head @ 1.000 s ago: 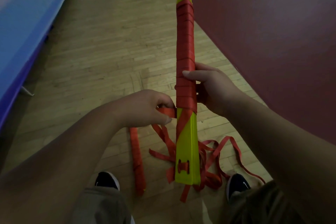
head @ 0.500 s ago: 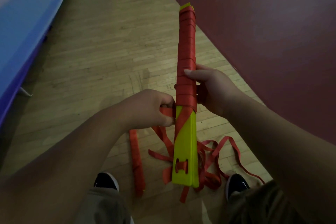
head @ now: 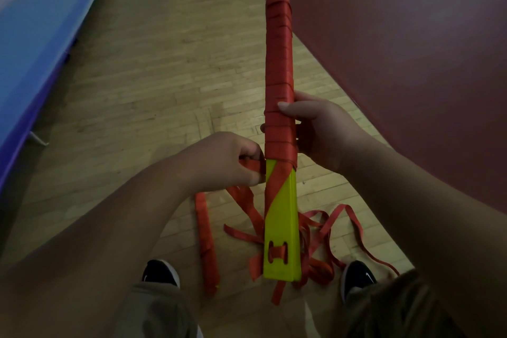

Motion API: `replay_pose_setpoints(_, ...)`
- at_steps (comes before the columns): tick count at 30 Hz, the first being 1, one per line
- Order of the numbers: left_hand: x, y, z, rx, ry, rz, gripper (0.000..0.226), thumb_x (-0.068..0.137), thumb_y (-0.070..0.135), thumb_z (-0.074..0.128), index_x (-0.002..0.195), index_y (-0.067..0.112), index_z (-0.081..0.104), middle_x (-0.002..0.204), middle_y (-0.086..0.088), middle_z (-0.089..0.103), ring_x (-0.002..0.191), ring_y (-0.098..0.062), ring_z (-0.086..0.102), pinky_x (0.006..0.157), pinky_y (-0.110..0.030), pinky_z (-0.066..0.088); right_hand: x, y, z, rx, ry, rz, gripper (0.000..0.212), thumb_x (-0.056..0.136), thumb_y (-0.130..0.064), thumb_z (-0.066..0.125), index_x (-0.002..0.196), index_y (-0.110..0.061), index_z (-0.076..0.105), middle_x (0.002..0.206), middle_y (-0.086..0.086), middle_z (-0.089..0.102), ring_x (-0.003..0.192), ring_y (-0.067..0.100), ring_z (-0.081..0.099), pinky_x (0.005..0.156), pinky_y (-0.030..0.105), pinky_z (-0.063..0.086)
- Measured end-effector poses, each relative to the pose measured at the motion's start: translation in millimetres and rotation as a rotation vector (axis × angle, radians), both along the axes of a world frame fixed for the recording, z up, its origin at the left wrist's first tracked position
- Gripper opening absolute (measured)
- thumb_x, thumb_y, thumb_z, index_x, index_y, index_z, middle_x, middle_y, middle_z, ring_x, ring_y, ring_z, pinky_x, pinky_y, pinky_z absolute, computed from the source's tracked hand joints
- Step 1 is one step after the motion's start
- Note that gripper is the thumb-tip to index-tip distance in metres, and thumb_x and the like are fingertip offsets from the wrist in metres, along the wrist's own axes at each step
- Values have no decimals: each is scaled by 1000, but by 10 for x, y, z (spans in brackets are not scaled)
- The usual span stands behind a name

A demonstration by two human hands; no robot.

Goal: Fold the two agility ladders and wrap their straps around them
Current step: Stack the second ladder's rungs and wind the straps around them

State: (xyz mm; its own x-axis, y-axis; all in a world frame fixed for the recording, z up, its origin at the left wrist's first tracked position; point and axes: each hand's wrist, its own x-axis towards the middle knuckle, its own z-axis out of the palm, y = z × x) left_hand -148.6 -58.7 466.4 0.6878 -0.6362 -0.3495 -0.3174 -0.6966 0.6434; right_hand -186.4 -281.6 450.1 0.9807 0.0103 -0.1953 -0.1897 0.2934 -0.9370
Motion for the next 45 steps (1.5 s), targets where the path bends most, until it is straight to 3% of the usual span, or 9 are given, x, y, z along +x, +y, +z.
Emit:
replay_pose_setpoints(3, 11, 12, 15, -13, -5, 3, 4, 87, 37, 84, 89, 36, 81, 84, 4, 77, 72, -9, 70, 70, -33, 56, 1, -3, 5, 10, 3, 7, 36, 104, -15, 66, 139, -10, 68, 116, 14, 75, 112, 37, 79, 89, 50, 63)
replay_pose_setpoints(9, 49, 69, 70, -12, -12, -4, 9, 88, 42, 87, 92, 35, 83, 89, 9, 79, 84, -9, 76, 81, -35, 62, 13, -21, 6, 3, 3, 5, 36, 104, -15, 68, 140, -11, 68, 117, 14, 76, 123, 43, 74, 81, 44, 63)
replay_pose_setpoints(13, 100, 114, 72, 61, -25, -15, 12, 87, 41, 89, 94, 36, 80, 89, 14, 79, 82, -3, 75, 80, -32, 60, 14, -3, -17, -70, -16, -27, 41, 100, -15, 75, 141, -16, 69, 132, 21, 74, 123, 42, 74, 98, 58, 63)
replay_pose_setpoints(23, -3, 69, 76, 130, -68, 8, 11, 90, 40, 85, 97, 35, 78, 90, 13, 78, 84, -6, 75, 83, -39, 64, 44, 137, -69, -184, -16, -160, 58, 95, -18, 86, 146, -27, 60, 131, 9, 72, 110, 28, 80, 87, 57, 69)
replay_pose_setpoints(30, -118, -57, 60, 216, -94, 103, 31, 85, 56, 84, 97, 29, 76, 92, 3, 77, 85, -17, 76, 77, -41, 63, 34, 235, -65, -223, 0, -270, 81, 92, -19, 90, 159, -34, 45, 130, -1, 64, 104, 19, 77, 72, 38, 69)
replay_pose_setpoints(34, -160, -171, 40, 237, -73, 198, 47, 76, 65, 89, 99, 27, 74, 92, 5, 75, 84, -11, 71, 69, -31, 55, 29, 288, -77, -258, -18, -316, 88, 89, -21, 93, 157, -36, 40, 131, 1, 60, 103, 21, 78, 73, 44, 71)
replay_pose_setpoints(38, -233, -333, -83, 288, -156, 237, 59, 71, 66, 93, 103, 22, 69, 92, 3, 70, 82, -14, 68, 67, -32, 52, 44, 312, -105, -300, -1, -399, 90, 83, -24, 98, 151, -35, 39, 128, 2, 59, 98, 21, 79, 74, 51, 71)
replay_pose_setpoints(41, -268, -410, -104, 258, -169, 262, 52, 75, 58, 94, 102, 22, 68, 92, 2, 70, 83, -16, 69, 70, -33, 54, 38, 287, -118, -338, 25, -418, 92, 81, -27, 99, 151, -32, 39, 120, 1, 62, 96, 19, 79, 73, 50, 71)
replay_pose_setpoints(45, -209, -339, -116, 74, -18, 242, 34, 76, 42, 98, 98, 25, 78, 92, 2, 78, 87, -18, 76, 81, -39, 63, 23, 186, -96, -352, 69, -375, 87, 82, -33, 98, 149, -25, 44, 121, 1, 66, 99, 17, 78, 70, 39, 70)
